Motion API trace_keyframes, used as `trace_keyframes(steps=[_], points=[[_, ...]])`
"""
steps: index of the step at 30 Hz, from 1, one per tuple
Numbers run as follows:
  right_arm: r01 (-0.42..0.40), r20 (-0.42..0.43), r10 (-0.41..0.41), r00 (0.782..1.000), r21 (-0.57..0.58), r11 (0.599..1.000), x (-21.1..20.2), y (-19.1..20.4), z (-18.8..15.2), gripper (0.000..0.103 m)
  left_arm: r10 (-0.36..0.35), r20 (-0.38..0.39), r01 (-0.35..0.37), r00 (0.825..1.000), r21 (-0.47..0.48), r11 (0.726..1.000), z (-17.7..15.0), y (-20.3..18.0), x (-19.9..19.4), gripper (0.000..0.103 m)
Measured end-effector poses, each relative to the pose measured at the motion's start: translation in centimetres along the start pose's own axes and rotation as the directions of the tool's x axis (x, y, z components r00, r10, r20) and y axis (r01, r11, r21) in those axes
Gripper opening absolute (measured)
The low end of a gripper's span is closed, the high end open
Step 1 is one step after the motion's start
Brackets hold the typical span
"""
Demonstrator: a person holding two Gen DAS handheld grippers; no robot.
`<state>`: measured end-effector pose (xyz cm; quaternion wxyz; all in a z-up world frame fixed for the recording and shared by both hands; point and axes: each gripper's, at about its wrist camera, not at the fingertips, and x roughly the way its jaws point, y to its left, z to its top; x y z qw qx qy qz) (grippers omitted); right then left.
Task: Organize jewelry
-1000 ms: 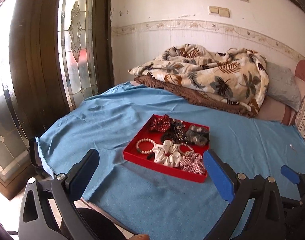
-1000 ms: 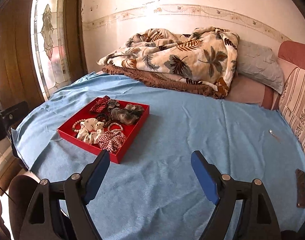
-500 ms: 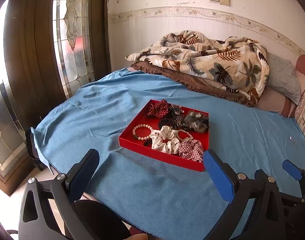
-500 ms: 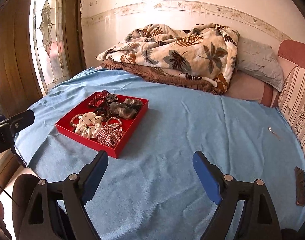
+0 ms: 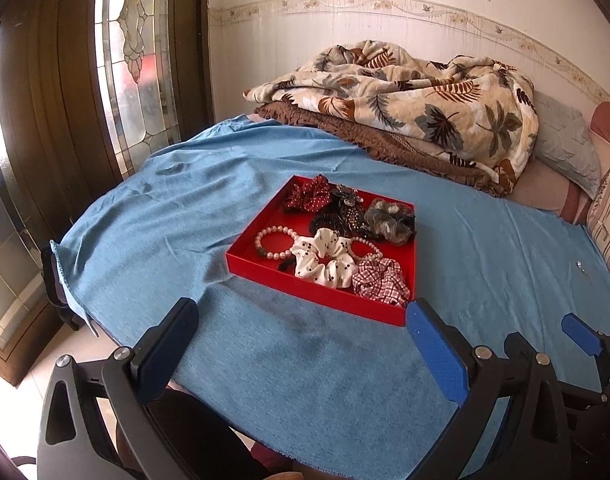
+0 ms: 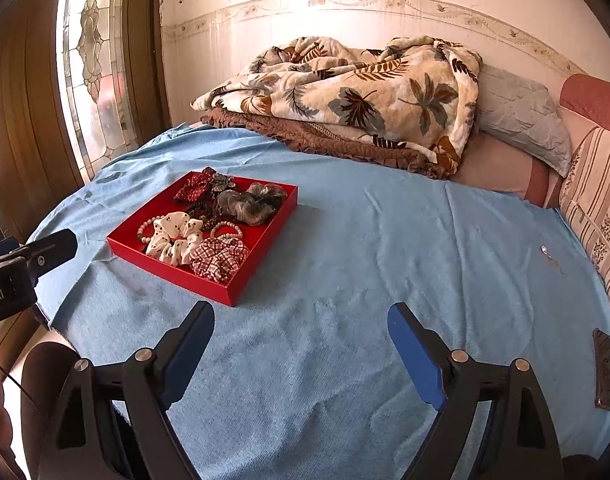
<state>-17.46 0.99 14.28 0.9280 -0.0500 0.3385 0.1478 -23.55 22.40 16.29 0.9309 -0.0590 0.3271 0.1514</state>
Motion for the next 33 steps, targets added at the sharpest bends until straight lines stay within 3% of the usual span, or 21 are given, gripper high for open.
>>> trace_keyframes(steps=[23, 33], points=[[-0.013, -0.032, 0.012, 0.999, -0.041, 0.999, 1.1, 1.4, -0.6, 0.093, -0.008, -0.041, 0.008, 0.999, 0.000, 1.000, -0.8, 0.1, 1.6, 0.103], [-0.026, -0.048, 0.026, 0.999, -0.006, 1.000, 1.3, 0.6, -0.5, 0.093, -0.013, -0.039, 0.014, 0.999, 0.026, 1.000, -0.7, -0.5, 1.9, 0.103]])
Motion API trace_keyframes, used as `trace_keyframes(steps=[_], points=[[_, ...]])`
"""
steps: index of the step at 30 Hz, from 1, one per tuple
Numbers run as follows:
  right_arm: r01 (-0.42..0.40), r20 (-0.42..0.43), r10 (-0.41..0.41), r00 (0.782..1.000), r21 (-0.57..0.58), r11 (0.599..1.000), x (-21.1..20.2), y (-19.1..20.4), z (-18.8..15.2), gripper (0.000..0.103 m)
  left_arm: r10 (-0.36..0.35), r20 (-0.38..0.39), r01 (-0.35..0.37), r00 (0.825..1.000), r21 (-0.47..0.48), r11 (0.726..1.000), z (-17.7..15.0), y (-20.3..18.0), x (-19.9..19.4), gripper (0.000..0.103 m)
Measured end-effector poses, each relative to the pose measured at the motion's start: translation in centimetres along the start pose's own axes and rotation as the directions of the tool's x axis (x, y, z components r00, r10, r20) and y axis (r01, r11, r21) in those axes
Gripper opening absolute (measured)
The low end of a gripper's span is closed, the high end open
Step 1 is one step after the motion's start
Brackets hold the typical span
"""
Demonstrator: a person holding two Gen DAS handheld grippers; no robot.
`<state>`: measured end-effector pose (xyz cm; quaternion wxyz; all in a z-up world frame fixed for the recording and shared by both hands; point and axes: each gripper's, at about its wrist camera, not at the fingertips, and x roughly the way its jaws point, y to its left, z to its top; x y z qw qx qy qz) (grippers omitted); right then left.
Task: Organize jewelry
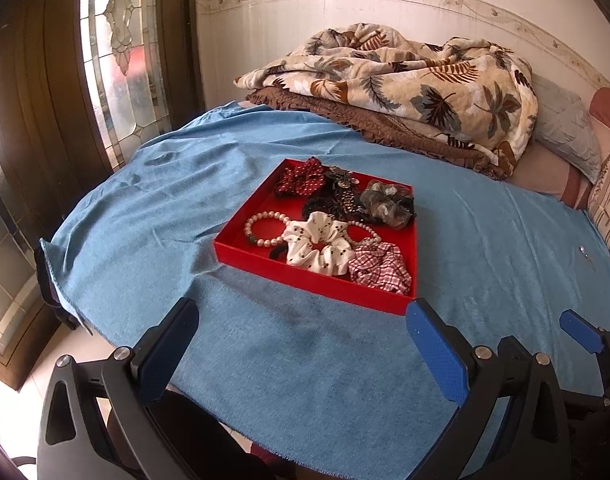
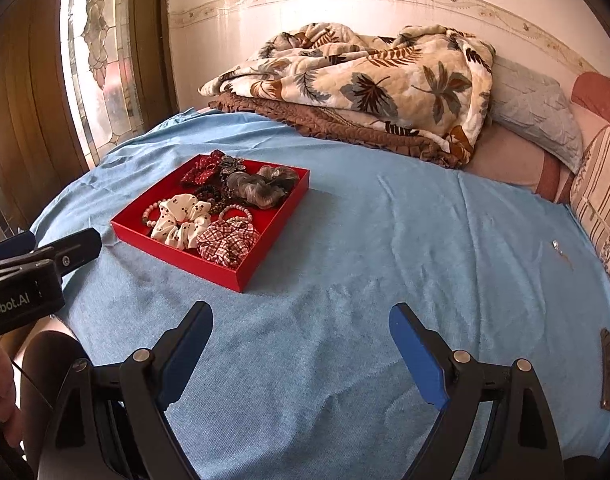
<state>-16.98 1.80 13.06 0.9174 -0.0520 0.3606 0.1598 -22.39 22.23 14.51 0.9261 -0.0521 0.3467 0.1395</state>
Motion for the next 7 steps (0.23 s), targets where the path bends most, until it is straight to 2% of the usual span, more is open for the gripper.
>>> trace_keyframes(steps=[5, 7], points=[[0.007, -0.014, -0.006, 1.000, 0.056, 0.998, 0.0, -2.1, 0.2, 0.093, -0.009, -0.004, 0.009, 1.000, 0.044, 0.999, 1.1, -1.6, 1.1, 0.103], [0.012, -0.022, -0.010, 1.000, 0.085, 0.996, 0.0, -3.5, 0.2, 0.093, -0.033, -0.020, 0.034, 0.999, 0.060, 0.998, 1.7, -2.6, 1.6, 0.103]])
